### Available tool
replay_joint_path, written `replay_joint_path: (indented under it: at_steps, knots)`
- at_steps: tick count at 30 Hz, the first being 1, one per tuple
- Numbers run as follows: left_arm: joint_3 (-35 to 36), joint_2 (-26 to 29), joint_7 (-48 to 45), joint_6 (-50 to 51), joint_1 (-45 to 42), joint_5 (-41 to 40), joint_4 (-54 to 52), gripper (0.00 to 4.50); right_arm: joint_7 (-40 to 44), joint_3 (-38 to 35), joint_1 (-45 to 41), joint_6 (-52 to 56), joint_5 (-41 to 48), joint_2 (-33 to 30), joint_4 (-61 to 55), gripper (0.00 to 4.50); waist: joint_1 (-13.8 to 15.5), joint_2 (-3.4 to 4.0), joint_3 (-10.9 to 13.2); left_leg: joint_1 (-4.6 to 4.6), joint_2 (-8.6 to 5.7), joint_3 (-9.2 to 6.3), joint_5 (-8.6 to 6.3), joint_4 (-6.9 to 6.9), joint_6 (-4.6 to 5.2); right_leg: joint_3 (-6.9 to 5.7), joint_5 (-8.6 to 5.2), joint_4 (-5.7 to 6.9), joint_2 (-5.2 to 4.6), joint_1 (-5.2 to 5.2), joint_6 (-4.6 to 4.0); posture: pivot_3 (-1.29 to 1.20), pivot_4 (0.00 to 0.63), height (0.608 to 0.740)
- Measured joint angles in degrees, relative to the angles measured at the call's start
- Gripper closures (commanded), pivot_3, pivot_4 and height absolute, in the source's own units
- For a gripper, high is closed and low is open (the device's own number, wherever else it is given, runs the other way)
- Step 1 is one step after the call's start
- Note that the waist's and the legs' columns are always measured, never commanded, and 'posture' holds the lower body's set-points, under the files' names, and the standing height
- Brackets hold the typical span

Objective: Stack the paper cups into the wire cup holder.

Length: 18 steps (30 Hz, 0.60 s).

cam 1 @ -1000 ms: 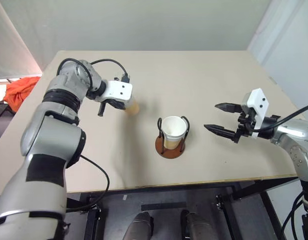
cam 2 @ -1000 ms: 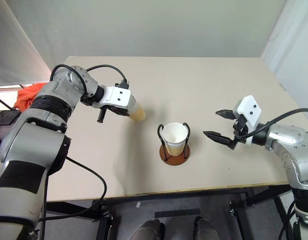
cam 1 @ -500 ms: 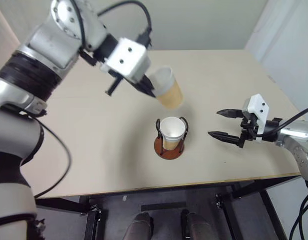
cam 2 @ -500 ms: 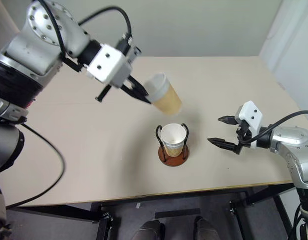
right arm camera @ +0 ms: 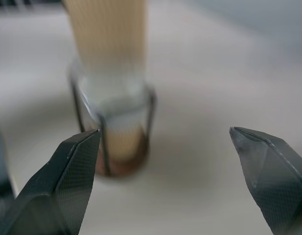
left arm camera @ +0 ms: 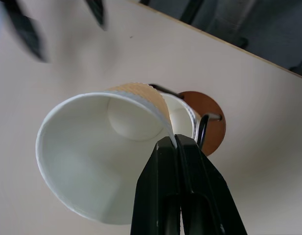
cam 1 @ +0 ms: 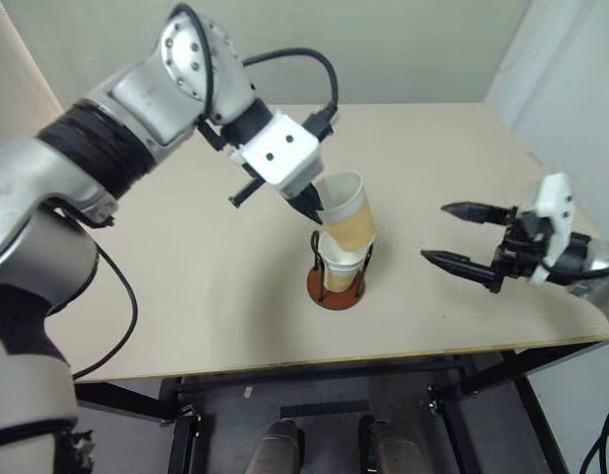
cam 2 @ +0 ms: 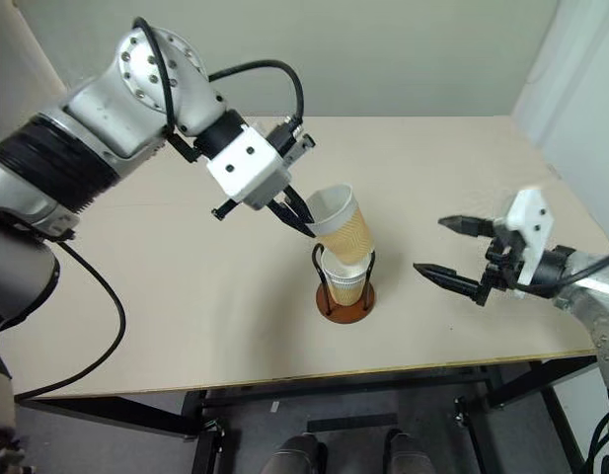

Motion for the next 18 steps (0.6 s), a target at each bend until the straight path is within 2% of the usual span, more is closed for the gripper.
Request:
replay_joint_path:
  at_steps: [4, 9, 13, 18]
  knots:
    - [-3.40, -1.54, -0.01, -2.76, -2.15, -0.02, 2.99, 4.47, -0.07, -7.84, -0.36, 3.07, 10.35, -2.84, -3.74, 0.00, 0.20, -0.01, 0.00, -0.06, 0.00, -0.11, 0.06, -0.01, -0.10, -0.05, -0.05, -0.12, -0.01, 0.03, -0.02, 0.00, 0.150, 0.740]
    - [-6.15, -1.87, -0.02, -5.19, -3.18, -0.23, 5.71, 4.47, 2.28, -17.47, 13.16, 6.87, 11.92, -7.13, -5.31, 0.00, 1.09, 0.02, 0.01, -0.09, -0.03, -0.09, 0.10, -0.02, -0.49, -0.07, -0.16, -0.24, -0.08, 0.08, 0.05, 0.00, 0.150, 0.740]
    - [-10.28, -2.11, -0.02, -7.11, -4.17, -1.58, 5.90, 4.47, 2.39, -25.83, 17.56, 8.73, 15.21, -7.55, -5.89, 0.00, 1.08, 0.03, 0.02, -0.09, -0.06, 0.07, -0.10, -0.01, -0.40, 0.00, -0.29, -0.23, -0.07, 0.07, 0.16, 0.00, 0.150, 0.740]
    - [-12.29, -4.39, -0.03, -8.89, -5.87, -2.65, 7.52, 4.47, 1.37, -27.86, 20.46, 9.03, 16.93, -7.39, -8.40, 0.00, 1.14, 0.02, 0.02, -0.07, -0.04, 0.10, -0.43, 0.00, 0.06, 0.04, -0.32, -0.24, -0.08, 0.08, 0.22, 0.00, 0.150, 0.740]
